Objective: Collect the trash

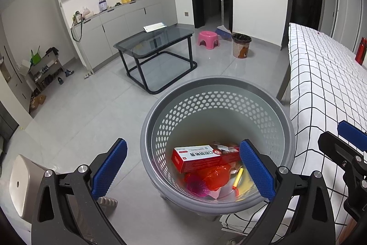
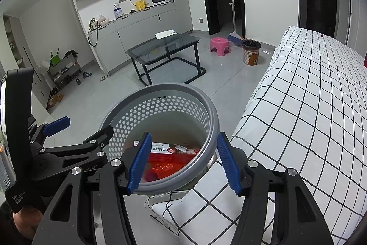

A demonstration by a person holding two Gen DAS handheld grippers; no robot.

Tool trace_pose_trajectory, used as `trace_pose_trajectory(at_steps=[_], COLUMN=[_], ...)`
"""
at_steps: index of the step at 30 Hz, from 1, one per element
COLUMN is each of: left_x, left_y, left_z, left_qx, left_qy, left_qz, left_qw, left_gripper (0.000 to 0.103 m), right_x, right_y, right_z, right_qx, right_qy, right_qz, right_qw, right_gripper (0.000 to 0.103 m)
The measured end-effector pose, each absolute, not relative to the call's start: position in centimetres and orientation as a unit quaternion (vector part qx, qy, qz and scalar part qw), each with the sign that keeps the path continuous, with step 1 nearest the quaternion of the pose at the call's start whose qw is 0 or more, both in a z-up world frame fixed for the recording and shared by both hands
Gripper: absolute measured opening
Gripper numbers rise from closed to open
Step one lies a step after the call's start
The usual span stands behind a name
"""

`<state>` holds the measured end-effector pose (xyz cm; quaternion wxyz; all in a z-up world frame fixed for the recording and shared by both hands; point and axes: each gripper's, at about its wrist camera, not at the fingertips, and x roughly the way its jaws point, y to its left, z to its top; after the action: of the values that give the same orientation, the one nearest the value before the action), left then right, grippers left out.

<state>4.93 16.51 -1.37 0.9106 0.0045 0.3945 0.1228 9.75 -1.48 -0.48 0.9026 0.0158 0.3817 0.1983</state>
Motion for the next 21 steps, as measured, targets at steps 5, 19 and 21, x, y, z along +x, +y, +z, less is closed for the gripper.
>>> trace_pose_trajectory(at_steps=[5,19,21], left_x=[4.79,4.56,4.61], left_y=[16.48,16.61,16.52], left_z=[-1.20,-0.89,-0.92], left_qx=[0.004,0.004,0.004], left_qy=[0.391,0.387,0.387], left_qz=[0.124,0.127,0.127], left_qw=[0.912,0.913,0.913], left_gripper=[0.097,0.097,0.097], right_x=[9.76,9.76,9.75], right_y=[-1.54,-1.67,-1.64], right_z=[-0.42,-0.35,-0.38], right_qx=[0.016,0.016,0.016], right_qy=[0.381,0.381,0.381], right_qz=[0.198,0.198,0.198], right_qw=[0.903,0.903,0.903], right_gripper=[0.057,0.057,0.057])
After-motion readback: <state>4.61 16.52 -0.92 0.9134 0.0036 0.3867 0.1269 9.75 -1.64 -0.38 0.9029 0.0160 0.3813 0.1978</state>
